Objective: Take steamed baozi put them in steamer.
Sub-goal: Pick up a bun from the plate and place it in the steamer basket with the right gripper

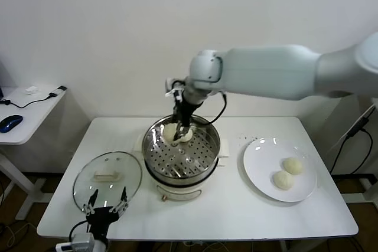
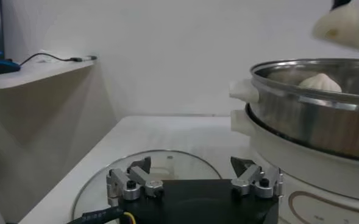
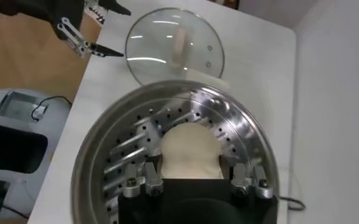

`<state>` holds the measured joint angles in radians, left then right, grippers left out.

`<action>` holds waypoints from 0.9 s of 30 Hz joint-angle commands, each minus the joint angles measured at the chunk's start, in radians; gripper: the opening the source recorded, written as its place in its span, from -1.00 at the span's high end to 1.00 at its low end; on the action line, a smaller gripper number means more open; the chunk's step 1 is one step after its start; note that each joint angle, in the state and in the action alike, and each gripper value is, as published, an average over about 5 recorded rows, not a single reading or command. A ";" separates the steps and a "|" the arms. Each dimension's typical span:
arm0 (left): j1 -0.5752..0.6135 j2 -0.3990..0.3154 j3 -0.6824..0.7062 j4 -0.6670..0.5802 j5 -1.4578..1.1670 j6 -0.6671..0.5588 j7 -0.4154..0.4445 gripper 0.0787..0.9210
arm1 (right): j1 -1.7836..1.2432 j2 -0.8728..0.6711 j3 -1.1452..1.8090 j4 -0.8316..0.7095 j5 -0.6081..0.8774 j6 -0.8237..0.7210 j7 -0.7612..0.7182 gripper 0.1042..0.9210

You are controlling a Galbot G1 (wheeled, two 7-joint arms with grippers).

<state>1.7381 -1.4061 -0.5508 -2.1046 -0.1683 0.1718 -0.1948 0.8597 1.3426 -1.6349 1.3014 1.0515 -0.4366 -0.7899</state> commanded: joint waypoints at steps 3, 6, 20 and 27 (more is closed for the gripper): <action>-0.004 -0.001 0.001 0.002 0.000 0.002 0.001 -0.77 | -0.179 0.143 0.006 -0.133 -0.046 -0.041 0.053 -0.30; -0.006 0.000 0.001 0.007 0.000 0.002 0.002 -0.77 | -0.203 0.139 0.005 -0.142 -0.066 -0.042 0.057 -0.30; -0.020 -0.001 0.012 0.021 0.000 0.001 0.002 -0.77 | -0.266 0.127 0.058 -0.169 -0.092 -0.026 0.098 -0.44; -0.018 -0.005 0.011 0.018 0.001 -0.002 0.000 -0.77 | -0.184 0.058 0.071 -0.112 -0.109 0.053 0.017 -0.75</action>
<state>1.7204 -1.4112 -0.5400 -2.0867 -0.1677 0.1707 -0.1952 0.6396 1.4370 -1.5781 1.1674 0.9604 -0.4390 -0.7223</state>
